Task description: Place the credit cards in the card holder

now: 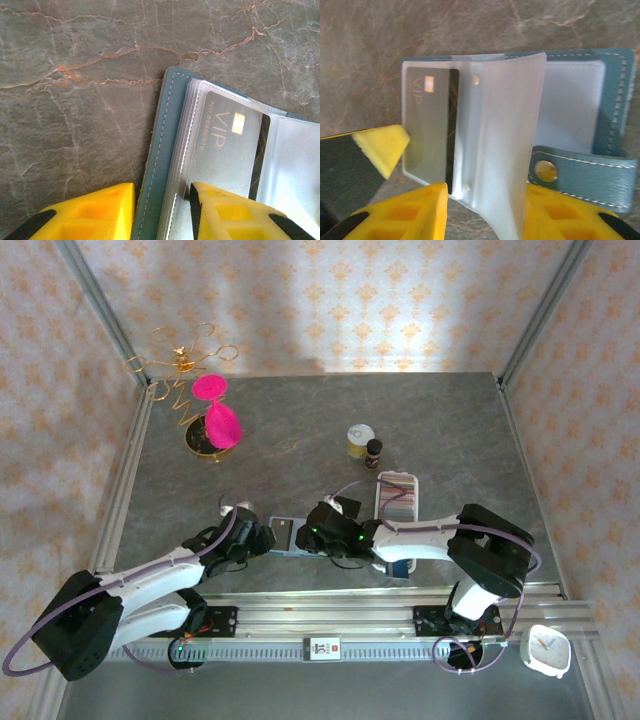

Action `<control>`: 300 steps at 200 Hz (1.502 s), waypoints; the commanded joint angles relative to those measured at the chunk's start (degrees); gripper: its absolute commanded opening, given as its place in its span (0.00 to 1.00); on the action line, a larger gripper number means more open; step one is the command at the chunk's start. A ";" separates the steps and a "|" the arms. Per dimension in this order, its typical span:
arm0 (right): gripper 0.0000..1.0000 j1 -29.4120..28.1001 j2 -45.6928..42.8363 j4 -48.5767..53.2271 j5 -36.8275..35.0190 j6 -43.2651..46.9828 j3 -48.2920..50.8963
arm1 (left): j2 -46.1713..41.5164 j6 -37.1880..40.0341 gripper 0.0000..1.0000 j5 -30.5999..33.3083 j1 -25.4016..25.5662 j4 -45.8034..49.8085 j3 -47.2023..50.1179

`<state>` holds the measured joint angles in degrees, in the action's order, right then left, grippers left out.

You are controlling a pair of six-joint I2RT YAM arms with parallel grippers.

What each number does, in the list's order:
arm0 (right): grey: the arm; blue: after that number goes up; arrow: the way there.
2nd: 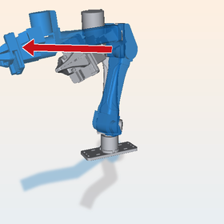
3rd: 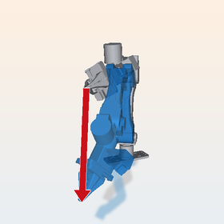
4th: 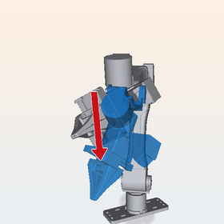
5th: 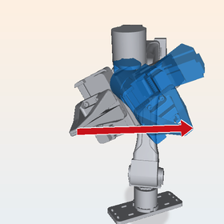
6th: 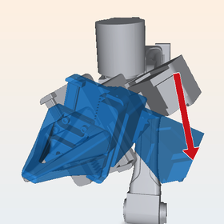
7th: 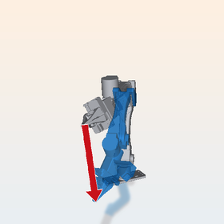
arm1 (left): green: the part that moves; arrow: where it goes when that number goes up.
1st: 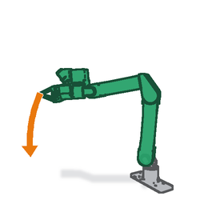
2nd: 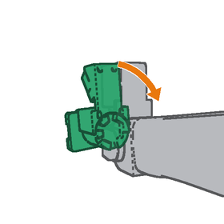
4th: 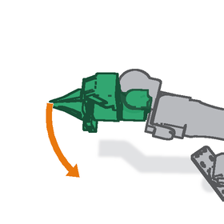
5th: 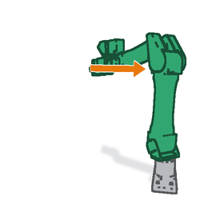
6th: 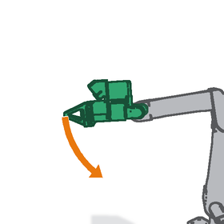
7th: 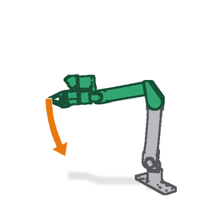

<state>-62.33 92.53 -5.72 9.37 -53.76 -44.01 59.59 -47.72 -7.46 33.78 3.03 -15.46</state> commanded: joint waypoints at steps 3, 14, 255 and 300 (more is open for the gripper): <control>0.40 -0.48 0.18 -5.09 1.13 0.35 -0.84 | -0.27 -1.09 0.38 0.04 0.25 -0.14 1.38; 0.41 -0.47 0.91 -6.96 1.81 -0.16 -0.80 | -0.78 -1.57 0.38 0.21 0.27 -0.16 1.51; 0.07 12.26 -6.06 7.65 -6.49 13.40 -4.44 | -7.44 0.65 0.36 3.76 0.28 5.61 -11.90; 0.00 21.30 -4.78 19.08 -6.56 22.00 -5.70 | 8.75 2.62 0.36 -6.66 0.37 -0.52 -20.13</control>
<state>-43.66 86.46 2.42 5.06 -38.68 -48.51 62.72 -47.77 -6.92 33.78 7.31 -32.25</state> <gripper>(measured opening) 0.051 0.364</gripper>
